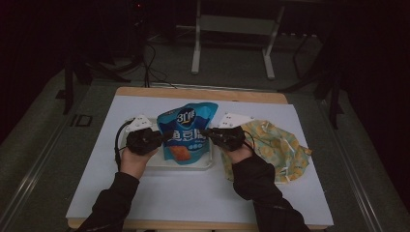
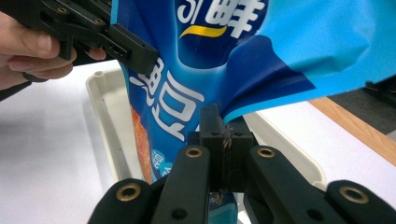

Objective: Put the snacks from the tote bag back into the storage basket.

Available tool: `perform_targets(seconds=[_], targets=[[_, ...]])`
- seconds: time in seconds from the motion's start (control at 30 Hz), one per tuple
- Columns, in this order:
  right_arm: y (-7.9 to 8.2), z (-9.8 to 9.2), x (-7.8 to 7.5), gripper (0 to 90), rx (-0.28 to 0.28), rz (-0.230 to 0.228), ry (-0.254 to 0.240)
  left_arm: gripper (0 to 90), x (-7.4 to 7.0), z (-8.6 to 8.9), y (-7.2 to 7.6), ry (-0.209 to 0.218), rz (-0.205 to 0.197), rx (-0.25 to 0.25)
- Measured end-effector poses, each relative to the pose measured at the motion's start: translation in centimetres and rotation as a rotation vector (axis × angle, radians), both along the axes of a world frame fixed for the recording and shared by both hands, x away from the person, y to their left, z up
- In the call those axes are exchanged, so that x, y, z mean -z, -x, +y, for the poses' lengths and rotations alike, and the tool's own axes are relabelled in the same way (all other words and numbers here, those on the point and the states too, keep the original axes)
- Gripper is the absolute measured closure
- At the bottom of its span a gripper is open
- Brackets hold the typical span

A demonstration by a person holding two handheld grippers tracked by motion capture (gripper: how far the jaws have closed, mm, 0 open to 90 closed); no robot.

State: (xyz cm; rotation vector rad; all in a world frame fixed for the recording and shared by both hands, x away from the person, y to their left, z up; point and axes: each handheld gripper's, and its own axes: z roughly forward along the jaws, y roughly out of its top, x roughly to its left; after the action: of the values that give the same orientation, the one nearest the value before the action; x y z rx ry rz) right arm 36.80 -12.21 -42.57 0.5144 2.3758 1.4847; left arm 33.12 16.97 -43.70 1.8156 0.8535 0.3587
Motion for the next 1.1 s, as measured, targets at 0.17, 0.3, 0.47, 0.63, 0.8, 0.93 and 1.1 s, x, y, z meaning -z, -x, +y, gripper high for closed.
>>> perform_targets(seconds=[0.17, 0.3, 0.47, 0.63, 0.8, 0.93, 1.1], targets=[[-0.1, -0.2, 0.1, 86.7, -0.001, 0.015, -0.014, 81.8, 0.0, 0.3, 0.0, 0.030, 0.006, -0.012], [-0.3, -0.5, -0.1, 78.9, -0.005, 0.023, -0.032, 73.8, -0.4, 0.6, 0.3, 0.024, -0.022, -0.026], [-0.2, -0.7, -0.4, 62.7, 0.007, 0.022, -0.051, 61.0, -0.4, 0.8, 0.4, 0.041, -0.008, -0.022], [-0.1, -0.7, -0.6, 46.2, -0.005, 0.026, -0.053, 48.4, -0.2, 0.9, 0.5, 0.053, 0.002, -0.012], [-0.1, -0.6, -0.7, 29.8, -0.020, 0.029, -0.048, 34.9, -0.3, 0.8, 0.6, 0.049, 0.002, 0.010], [-0.2, -0.8, -0.9, 18.8, -0.011, 0.045, -0.075, 12.6, -0.2, 0.7, 0.5, 0.057, 0.013, 0.031], [-0.2, -1.2, -1.1, 16.5, 0.001, 0.051, -0.075, 4.0, 0.0, 0.7, 0.8, 0.044, -0.003, 0.015]])
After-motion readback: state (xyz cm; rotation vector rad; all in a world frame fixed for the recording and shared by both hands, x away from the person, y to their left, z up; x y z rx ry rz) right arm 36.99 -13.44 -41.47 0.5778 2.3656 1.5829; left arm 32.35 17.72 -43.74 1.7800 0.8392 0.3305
